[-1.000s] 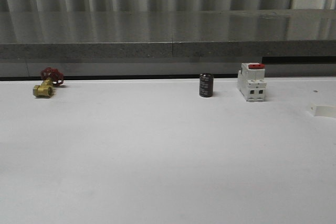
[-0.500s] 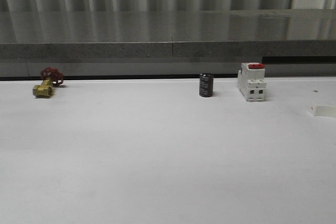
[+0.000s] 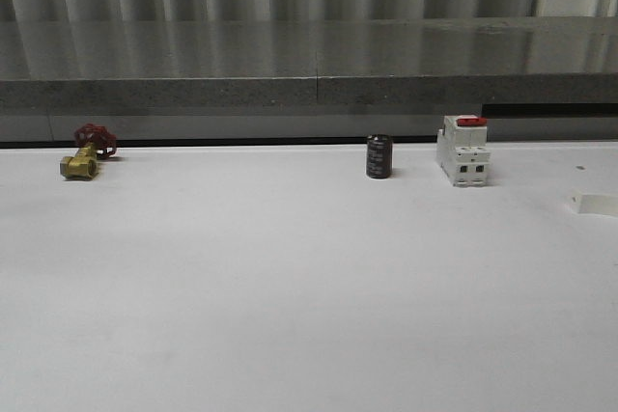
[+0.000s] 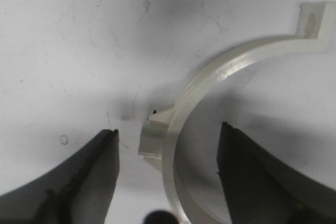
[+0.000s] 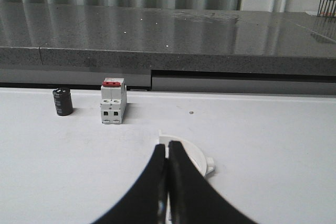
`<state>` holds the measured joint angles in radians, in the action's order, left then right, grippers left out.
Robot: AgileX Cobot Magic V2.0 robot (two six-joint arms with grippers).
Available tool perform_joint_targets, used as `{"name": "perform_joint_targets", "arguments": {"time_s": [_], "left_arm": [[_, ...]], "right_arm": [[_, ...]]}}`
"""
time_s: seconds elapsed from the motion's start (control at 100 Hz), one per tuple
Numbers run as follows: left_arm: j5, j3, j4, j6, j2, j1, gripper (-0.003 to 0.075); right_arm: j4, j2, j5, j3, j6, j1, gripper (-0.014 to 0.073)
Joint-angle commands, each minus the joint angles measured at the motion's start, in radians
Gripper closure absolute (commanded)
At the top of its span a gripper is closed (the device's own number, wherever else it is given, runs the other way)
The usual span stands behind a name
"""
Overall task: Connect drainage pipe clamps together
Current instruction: 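Grasp the clamp half's end tab with the left gripper and lift, then set the clamp half down nearer the robot and open left gripper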
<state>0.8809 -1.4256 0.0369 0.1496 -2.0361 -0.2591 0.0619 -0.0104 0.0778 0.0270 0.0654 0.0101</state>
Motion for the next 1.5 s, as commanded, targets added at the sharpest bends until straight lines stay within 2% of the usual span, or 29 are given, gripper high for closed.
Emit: {"name": "perform_joint_targets", "arguments": {"time_s": [0.0,0.19,0.38,0.47,0.71,0.92,1.18,1.33,1.49], "left_arm": [[-0.027,-0.028,-0.004,0.0,0.041,0.0,0.0401],[-0.021,-0.028,-0.003,0.0,0.009,0.0,0.0503],[-0.051,-0.028,0.01,0.0,0.031,0.0,0.0647],[-0.056,-0.028,0.01,0.0,0.07,0.007,0.0681],[-0.058,-0.008,-0.084,-0.023,0.226,0.083,0.0682],[-0.063,0.075,-0.071,-0.235,0.323,0.245,0.0682],[-0.128,0.124,-0.011,-0.451,0.306,0.492,0.0682],[-0.135,0.124,-0.01,-0.491,0.26,0.603,0.0682],[-0.135,0.124,-0.012,-0.517,0.182,0.662,0.0682]], "right_arm": [[0.006,-0.019,-0.078,-0.017,-0.006,0.002,0.066],[0.006,-0.019,-0.078,-0.017,-0.006,0.002,0.066],[0.006,-0.019,-0.078,-0.017,-0.006,0.002,0.066],[0.006,-0.019,-0.078,-0.017,-0.006,0.002,0.066],[0.006,-0.019,-0.078,-0.017,-0.006,0.002,0.066],[0.006,-0.019,-0.078,-0.017,-0.006,0.002,0.066],[0.006,-0.019,-0.078,-0.017,-0.006,0.002,0.066],[0.006,-0.019,-0.078,-0.017,-0.006,0.002,0.066],[0.006,-0.019,-0.078,-0.017,-0.006,0.002,0.066]]}}
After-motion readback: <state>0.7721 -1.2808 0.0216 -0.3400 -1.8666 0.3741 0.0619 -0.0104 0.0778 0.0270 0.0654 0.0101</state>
